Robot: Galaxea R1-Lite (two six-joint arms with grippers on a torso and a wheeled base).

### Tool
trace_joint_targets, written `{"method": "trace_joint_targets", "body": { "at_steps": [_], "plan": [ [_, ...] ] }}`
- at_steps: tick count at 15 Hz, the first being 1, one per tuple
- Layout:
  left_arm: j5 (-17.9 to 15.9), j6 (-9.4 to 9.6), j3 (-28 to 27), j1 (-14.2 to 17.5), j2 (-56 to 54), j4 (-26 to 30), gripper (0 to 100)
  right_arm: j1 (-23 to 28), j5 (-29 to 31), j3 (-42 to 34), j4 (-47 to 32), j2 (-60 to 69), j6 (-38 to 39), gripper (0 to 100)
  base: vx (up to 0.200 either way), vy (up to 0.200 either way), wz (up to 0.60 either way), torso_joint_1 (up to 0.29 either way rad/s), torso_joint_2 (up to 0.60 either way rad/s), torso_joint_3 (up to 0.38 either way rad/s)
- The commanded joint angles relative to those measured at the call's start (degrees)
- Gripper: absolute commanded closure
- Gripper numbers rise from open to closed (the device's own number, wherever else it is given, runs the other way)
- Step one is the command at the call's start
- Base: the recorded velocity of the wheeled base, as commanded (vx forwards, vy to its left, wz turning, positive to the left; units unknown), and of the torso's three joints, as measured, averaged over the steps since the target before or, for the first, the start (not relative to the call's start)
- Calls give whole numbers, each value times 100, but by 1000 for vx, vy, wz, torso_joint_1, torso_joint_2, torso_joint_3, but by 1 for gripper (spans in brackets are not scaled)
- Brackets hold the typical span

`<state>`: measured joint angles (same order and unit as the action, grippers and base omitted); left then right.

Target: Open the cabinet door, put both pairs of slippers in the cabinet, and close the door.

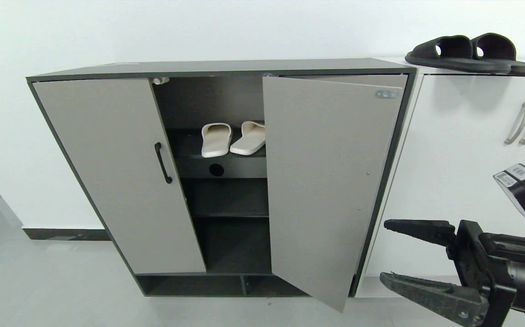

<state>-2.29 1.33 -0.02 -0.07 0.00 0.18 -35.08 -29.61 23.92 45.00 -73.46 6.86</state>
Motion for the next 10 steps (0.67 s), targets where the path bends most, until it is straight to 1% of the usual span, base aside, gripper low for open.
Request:
{"method": "trace_joint_targets", "body": {
  "at_steps": [1,10],
  "plan": [
    [1,-1,2,7,9,-1,100,-7,-1,-1,0,-54,-1,0,0,-200,0,2,2,2],
    [1,-10,-6,7,9,-1,100,-34,-1,-63,0,-133,-80,0,0,-200,0,4,1,4]
  ]
}}
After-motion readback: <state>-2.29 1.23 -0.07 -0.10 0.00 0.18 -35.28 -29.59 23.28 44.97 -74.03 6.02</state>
